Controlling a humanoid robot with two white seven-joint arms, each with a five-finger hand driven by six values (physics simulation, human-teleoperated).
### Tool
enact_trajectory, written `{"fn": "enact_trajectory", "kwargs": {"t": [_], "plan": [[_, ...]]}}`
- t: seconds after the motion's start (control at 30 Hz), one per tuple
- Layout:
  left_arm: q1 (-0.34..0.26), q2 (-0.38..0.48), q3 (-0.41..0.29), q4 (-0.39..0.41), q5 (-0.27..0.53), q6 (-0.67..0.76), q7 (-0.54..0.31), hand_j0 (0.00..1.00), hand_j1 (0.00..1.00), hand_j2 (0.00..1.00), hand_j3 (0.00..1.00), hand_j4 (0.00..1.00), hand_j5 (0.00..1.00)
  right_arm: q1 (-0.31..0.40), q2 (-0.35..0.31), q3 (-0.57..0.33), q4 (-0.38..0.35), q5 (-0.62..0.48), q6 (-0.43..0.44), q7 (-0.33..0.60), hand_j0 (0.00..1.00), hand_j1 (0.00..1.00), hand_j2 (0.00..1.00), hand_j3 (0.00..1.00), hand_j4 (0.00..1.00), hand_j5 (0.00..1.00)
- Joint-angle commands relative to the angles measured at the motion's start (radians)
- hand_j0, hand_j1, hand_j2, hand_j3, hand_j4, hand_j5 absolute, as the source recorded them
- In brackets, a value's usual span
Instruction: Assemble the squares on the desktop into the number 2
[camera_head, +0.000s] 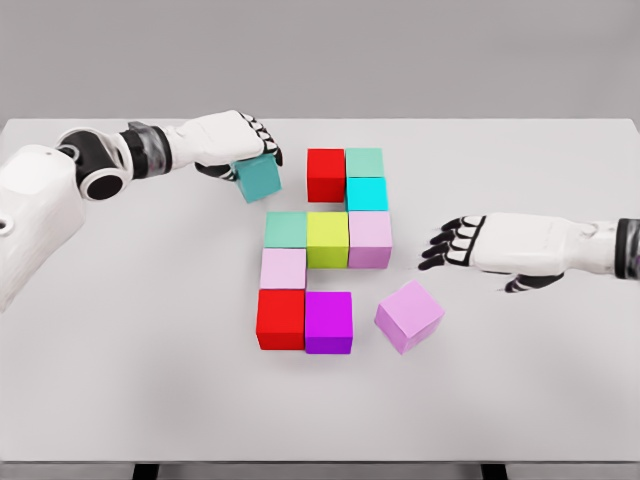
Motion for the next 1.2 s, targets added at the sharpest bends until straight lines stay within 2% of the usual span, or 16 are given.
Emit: {"fn": "enact_trajectory", "kwargs": {"t": [0.0, 0.17, 0.2, 0.3, 0.4, 0.43, 0.63, 0.73, 0.87, 0.93, 0.97, 1.03, 1.17], "plan": [[0.000, -0.002, 0.002, 0.003, 0.002, 0.001, 0.001, 0.69, 0.69, 0.69, 0.69, 0.69, 0.69, 0.008, -0.032, -0.018, 0.014, 0.000, 0.003, 0.000, 0.99, 0.99, 0.99, 0.99, 0.99, 0.99], [-0.003, -0.016, 0.002, 0.030, 0.002, 0.001, -0.001, 0.70, 0.70, 0.70, 0.70, 0.70, 0.70, 0.041, -0.043, -0.022, 0.049, 0.060, 0.003, 0.000, 0.90, 0.90, 0.90, 0.90, 0.90, 0.90], [-0.008, -0.017, 0.002, 0.040, 0.002, 0.001, -0.001, 0.73, 0.73, 0.73, 0.73, 0.73, 0.73, 0.048, -0.041, -0.024, 0.058, 0.076, 0.003, 0.000, 0.84, 0.84, 0.84, 0.84, 0.84, 0.84], [-0.012, -0.022, 0.002, 0.060, 0.002, 0.001, 0.001, 0.89, 0.89, 0.89, 0.89, 0.89, 0.89, 0.049, -0.026, -0.022, 0.104, 0.120, 0.003, 0.000, 0.81, 0.81, 0.81, 0.81, 0.81, 0.81], [-0.012, -0.023, 0.003, 0.069, 0.004, 0.001, 0.001, 0.97, 0.97, 0.97, 0.97, 0.97, 0.97, 0.071, -0.024, -0.016, 0.095, 0.143, 0.003, 0.000, 0.79, 0.79, 0.79, 0.79, 0.79, 0.79], [-0.012, -0.025, 0.003, 0.069, 0.004, 0.001, 0.001, 1.00, 1.00, 1.00, 1.00, 1.00, 1.00, 0.075, -0.024, -0.015, 0.085, 0.145, 0.003, 0.000, 0.76, 0.76, 0.76, 0.76, 0.76, 0.76], [-0.011, -0.027, 0.009, 0.076, 0.011, 0.001, 0.002, 1.00, 1.00, 1.00, 1.00, 1.00, 1.00, 0.097, -0.024, -0.012, 0.043, 0.149, 0.003, 0.000, 0.72, 0.72, 0.72, 0.72, 0.72, 0.72], [-0.008, -0.013, 0.037, 0.067, 0.019, 0.001, 0.007, 1.00, 1.00, 1.00, 1.00, 1.00, 1.00, 0.104, -0.006, -0.010, 0.029, 0.177, 0.003, 0.000, 0.72, 0.72, 0.72, 0.72, 0.72, 0.72], [0.000, 0.108, 0.040, 0.009, 0.083, 0.001, 0.011, 1.00, 1.00, 1.00, 1.00, 1.00, 1.00, 0.115, -0.008, -0.010, -0.004, 0.178, 0.003, 0.000, 0.68, 0.68, 0.68, 0.68, 0.68, 0.68], [0.003, 0.167, 0.040, -0.022, 0.111, 0.001, 0.013, 0.90, 0.90, 0.90, 0.90, 0.90, 0.90, 0.120, -0.009, -0.010, -0.006, 0.177, 0.003, 0.000, 0.68, 0.68, 0.68, 0.68, 0.68, 0.68], [0.003, 0.180, 0.040, -0.035, 0.113, 0.001, 0.013, 0.88, 0.88, 0.88, 0.88, 0.88, 0.88, 0.121, -0.009, -0.010, -0.006, 0.177, 0.003, 0.000, 0.67, 0.67, 0.67, 0.67, 0.67, 0.67], [0.024, 0.271, 0.040, -0.088, 0.139, 0.001, 0.013, 0.86, 0.86, 0.86, 0.86, 0.86, 0.86, 0.121, -0.009, -0.007, -0.006, 0.175, 0.003, 0.000, 0.64, 0.64, 0.64, 0.64, 0.64, 0.64], [0.064, 0.296, 0.042, -0.137, 0.143, 0.001, 0.013, 0.85, 0.85, 0.85, 0.85, 0.85, 0.85, 0.123, -0.012, -0.015, -0.006, 0.175, 0.003, 0.000, 0.64, 0.64, 0.64, 0.64, 0.64, 0.64]]}}
